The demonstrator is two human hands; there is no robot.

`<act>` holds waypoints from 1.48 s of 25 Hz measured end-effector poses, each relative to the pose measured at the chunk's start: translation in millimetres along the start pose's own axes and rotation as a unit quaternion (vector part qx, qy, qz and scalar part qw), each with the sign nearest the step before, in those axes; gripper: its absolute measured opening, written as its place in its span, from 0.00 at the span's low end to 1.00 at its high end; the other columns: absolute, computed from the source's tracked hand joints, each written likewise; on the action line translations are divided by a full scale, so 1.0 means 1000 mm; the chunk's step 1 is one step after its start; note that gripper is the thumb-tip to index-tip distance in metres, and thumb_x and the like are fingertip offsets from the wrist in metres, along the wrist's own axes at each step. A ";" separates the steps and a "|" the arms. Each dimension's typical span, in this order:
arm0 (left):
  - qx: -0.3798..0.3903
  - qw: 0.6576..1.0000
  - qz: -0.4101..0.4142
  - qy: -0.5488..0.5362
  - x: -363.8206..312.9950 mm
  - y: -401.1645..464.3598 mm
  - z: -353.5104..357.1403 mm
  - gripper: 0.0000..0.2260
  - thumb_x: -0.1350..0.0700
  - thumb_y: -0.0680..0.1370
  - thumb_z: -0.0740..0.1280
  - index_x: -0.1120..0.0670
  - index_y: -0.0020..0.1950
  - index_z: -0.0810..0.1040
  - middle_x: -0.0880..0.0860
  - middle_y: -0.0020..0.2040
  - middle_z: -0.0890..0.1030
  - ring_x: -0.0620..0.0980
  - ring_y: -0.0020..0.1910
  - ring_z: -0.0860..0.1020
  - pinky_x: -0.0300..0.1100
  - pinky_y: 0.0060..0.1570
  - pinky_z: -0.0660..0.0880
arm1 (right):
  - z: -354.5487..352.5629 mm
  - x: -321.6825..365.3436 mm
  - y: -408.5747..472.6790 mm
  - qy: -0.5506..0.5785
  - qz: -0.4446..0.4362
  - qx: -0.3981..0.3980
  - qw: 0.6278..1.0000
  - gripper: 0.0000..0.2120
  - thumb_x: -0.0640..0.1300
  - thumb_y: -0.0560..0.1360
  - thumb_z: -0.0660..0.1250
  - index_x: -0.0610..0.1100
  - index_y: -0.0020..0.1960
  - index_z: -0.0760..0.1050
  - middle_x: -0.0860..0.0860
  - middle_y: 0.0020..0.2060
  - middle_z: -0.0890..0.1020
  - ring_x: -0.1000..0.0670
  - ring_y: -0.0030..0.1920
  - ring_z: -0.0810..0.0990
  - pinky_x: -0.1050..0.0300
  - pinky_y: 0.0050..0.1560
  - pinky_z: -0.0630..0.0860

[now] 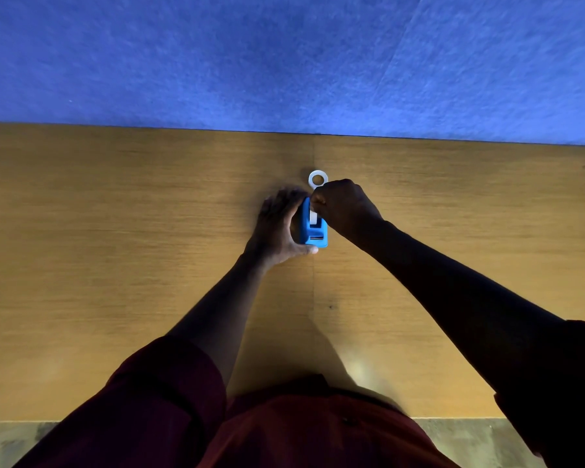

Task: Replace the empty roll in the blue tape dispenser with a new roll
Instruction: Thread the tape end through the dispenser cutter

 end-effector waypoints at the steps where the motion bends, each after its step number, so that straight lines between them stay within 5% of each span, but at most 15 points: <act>1: 0.000 1.000 0.001 -0.001 0.000 0.000 0.000 0.53 0.39 0.63 0.80 0.48 0.80 0.56 0.54 0.81 0.61 0.56 0.81 0.55 0.48 0.77 0.44 | 0.000 0.000 0.000 -0.007 -0.004 0.002 1.000 0.10 0.44 0.81 0.63 0.41 0.54 0.80 0.48 0.44 0.84 0.57 0.36 0.73 0.69 0.30 0.59; 6: 0.007 1.000 -0.003 0.000 0.001 0.000 0.002 0.54 0.39 0.64 0.81 0.50 0.82 0.55 0.55 0.82 0.59 0.57 0.83 0.53 0.53 0.79 0.46 | -0.002 0.001 0.001 -0.022 0.001 0.000 1.000 0.11 0.45 0.82 0.61 0.41 0.55 0.80 0.46 0.45 0.84 0.55 0.38 0.74 0.65 0.32 0.64; 15: 0.005 1.000 -0.010 0.000 0.000 -0.001 0.002 0.54 0.40 0.64 0.81 0.49 0.82 0.54 0.55 0.83 0.58 0.56 0.83 0.51 0.47 0.77 0.41 | 0.004 0.000 -0.001 0.043 0.043 0.001 0.998 0.10 0.48 0.81 0.64 0.45 0.50 0.81 0.53 0.38 0.82 0.56 0.35 0.79 0.66 0.33 0.73; 27: 0.006 1.000 -0.003 0.008 0.000 -0.001 0.000 0.54 0.40 0.64 0.81 0.51 0.82 0.55 0.55 0.83 0.58 0.56 0.83 0.52 0.50 0.79 0.43 | -0.002 0.006 -0.007 -0.022 -0.005 0.012 1.000 0.07 0.40 0.80 0.61 0.40 0.50 0.78 0.52 0.36 0.72 0.56 0.32 0.70 0.64 0.29 0.61; 37: 0.013 1.000 -0.005 0.000 -0.002 -0.001 -0.002 0.53 0.41 0.64 0.81 0.50 0.81 0.58 0.54 0.82 0.61 0.56 0.82 0.53 0.51 0.79 0.45 | -0.012 0.009 -0.013 -0.044 -0.026 0.035 0.998 0.08 0.42 0.82 0.61 0.41 0.53 0.77 0.48 0.44 0.80 0.52 0.41 0.80 0.56 0.42 0.80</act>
Point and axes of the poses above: each hand's wrist, its own y-axis towards the middle knuckle, its own z-axis out of the palm, x = y × z, the point moved 2 cm from there along y, towards the middle knuckle
